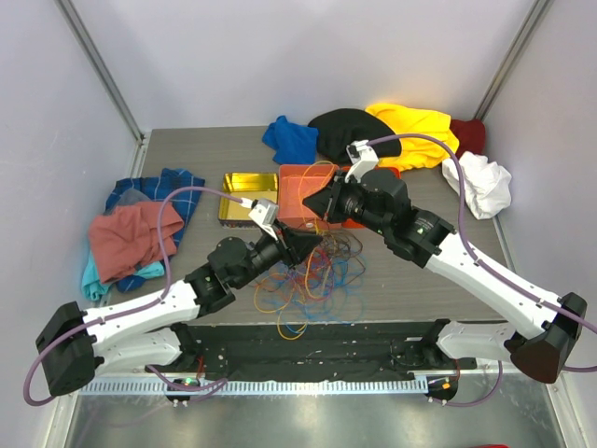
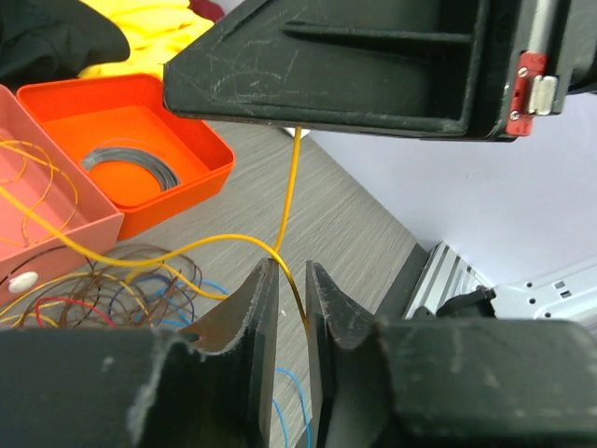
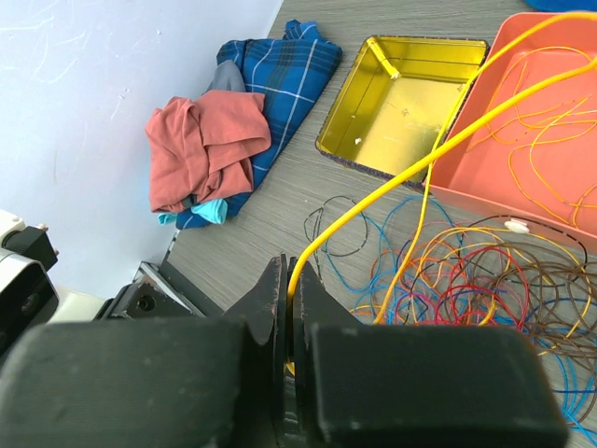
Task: Untangle the cables
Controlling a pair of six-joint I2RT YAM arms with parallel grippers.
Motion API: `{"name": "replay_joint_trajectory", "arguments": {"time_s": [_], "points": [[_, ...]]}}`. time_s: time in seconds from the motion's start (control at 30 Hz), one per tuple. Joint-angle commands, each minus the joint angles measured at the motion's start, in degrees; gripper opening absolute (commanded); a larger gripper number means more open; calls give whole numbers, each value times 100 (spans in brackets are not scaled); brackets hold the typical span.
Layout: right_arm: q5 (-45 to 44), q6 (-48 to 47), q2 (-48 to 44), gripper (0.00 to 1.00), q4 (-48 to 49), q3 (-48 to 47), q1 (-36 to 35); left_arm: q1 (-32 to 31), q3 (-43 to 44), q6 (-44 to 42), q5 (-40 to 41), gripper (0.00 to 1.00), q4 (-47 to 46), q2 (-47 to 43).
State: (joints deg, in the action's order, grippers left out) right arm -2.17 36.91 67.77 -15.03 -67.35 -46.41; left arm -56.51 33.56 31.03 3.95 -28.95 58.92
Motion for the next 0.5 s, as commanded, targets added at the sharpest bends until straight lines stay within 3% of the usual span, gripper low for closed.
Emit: {"name": "replay_joint_trajectory", "arguments": {"time_s": [0.0,0.47], "points": [[68,62,-80,1,193,-138,-8,-18,-95,26,28,23,-709,-64],[595,449,-79,1,527,169,1,-27,45,61,378,24,-955,348]]}}
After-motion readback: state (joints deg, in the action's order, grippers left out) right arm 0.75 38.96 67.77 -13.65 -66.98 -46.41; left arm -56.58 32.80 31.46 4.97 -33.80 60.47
